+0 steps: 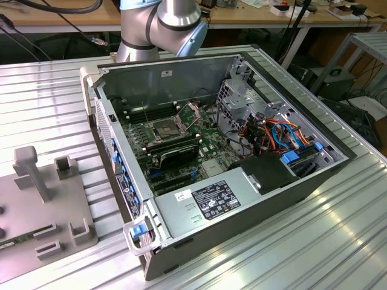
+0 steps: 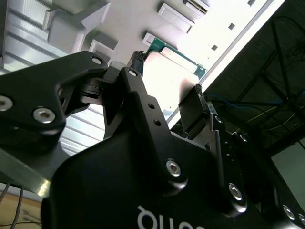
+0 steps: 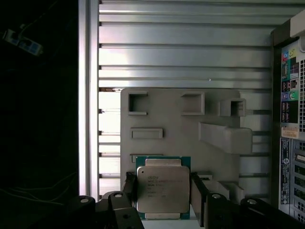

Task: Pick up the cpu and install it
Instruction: 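Pick up the cpu and move it towards the insertion slot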

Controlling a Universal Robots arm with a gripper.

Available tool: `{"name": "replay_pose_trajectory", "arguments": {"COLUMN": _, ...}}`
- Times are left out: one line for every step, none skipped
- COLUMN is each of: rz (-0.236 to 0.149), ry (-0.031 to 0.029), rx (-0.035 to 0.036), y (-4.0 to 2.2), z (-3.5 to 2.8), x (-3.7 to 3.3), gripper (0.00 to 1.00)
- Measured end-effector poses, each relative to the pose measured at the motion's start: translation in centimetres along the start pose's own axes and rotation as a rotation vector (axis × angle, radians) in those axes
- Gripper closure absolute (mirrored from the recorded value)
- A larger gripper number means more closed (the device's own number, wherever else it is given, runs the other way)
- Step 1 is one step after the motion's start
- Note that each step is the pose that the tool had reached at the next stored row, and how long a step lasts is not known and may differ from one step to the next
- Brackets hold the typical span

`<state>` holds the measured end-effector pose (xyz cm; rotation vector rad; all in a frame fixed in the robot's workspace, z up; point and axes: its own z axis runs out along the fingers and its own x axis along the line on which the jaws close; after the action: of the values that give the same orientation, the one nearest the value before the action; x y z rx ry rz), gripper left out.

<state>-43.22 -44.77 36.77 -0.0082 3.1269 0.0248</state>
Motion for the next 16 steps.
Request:
{"name": "replay_pose_trajectory", "arguments": {"rz": 0.0, "ry": 0.0, "rx": 0.0, "y": 0.0, "z": 0.0, "x": -0.13, "gripper": 0.45}}
{"name": "replay_pose_trajectory", "arguments": {"rz": 0.0, "ry": 0.0, "rx": 0.0, "y": 0.0, "z": 0.0, "x": -0.34, "gripper": 0.45}}
{"name": "replay_pose_trajectory", "arguments": {"rz": 0.0, "ry": 0.0, "rx": 0.0, "y": 0.0, "z": 0.01, "x": -0.53, "gripper": 0.45}}
{"name": "replay_pose_trajectory", "arguments": {"rz": 0.0, "ry": -0.0001, "rx": 0.0, "y": 0.0, "z": 0.01, "x": -0.67, "gripper": 0.45}}
{"name": "replay_pose_trajectory", "arguments": {"rz": 0.0, "ry": 0.0, "rx": 0.0, "y": 0.0, "z": 0.01, "x": -0.87, "gripper": 0.45}}
{"name": "replay_pose_trajectory", "arguments": {"rz": 0.0, "ry": -0.0001, "rx": 0.0, "y": 0.0, "z": 0.02, "x": -1.0, "gripper": 0.45}}
{"name": "replay_pose_trajectory", "arguments": {"rz": 0.0, "ry": -0.0001, "rx": 0.0, "y": 0.0, "z": 0.02, "x": -1.13, "gripper": 0.45}}
{"name": "replay_pose_trajectory", "arguments": {"rz": 0.0, "ry": 0.0, "rx": 0.0, "y": -0.01, "z": 0.02, "x": -1.36, "gripper": 0.45}}
{"name": "replay_pose_trajectory", "arguments": {"rz": 0.0, "ry": 0.0, "rx": 0.0, "y": -0.01, "z": 0.02, "x": -1.49, "gripper": 0.45}}
{"name": "replay_pose_trajectory", "arguments": {"rz": 0.0, "ry": 0.0, "rx": 0.0, "y": -0.01, "z": 0.02, "x": -1.64, "gripper": 0.45}}
{"name": "replay_pose_trajectory", "arguments": {"rz": 0.0, "ry": 0.0, "rx": 0.0, "y": -0.01, "z": 0.02, "x": -1.79, "gripper": 0.45}}
{"name": "replay_pose_trajectory", "arguments": {"rz": 0.0, "ry": 0.0, "rx": 0.0, "y": -0.01, "z": 0.03, "x": -1.98, "gripper": 0.45}}
{"name": "replay_pose_trajectory", "arguments": {"rz": 0.0, "ry": 0.0, "rx": 0.0, "y": -0.01, "z": 0.04, "x": -2.23, "gripper": 0.45}}
{"name": "replay_pose_trajectory", "arguments": {"rz": 0.0, "ry": -0.0001, "rx": 0.0, "y": -0.01, "z": 0.04, "x": -2.38, "gripper": 0.45}}
{"name": "replay_pose_trajectory", "arguments": {"rz": 0.0, "ry": -0.0001, "rx": 0.0, "y": -0.01, "z": 0.04, "x": -2.52, "gripper": 0.45}}
{"name": "replay_pose_trajectory", "arguments": {"rz": 0.0, "ry": 0.0, "rx": 0.0, "y": -0.01, "z": 0.04, "x": -2.75, "gripper": 0.45}}
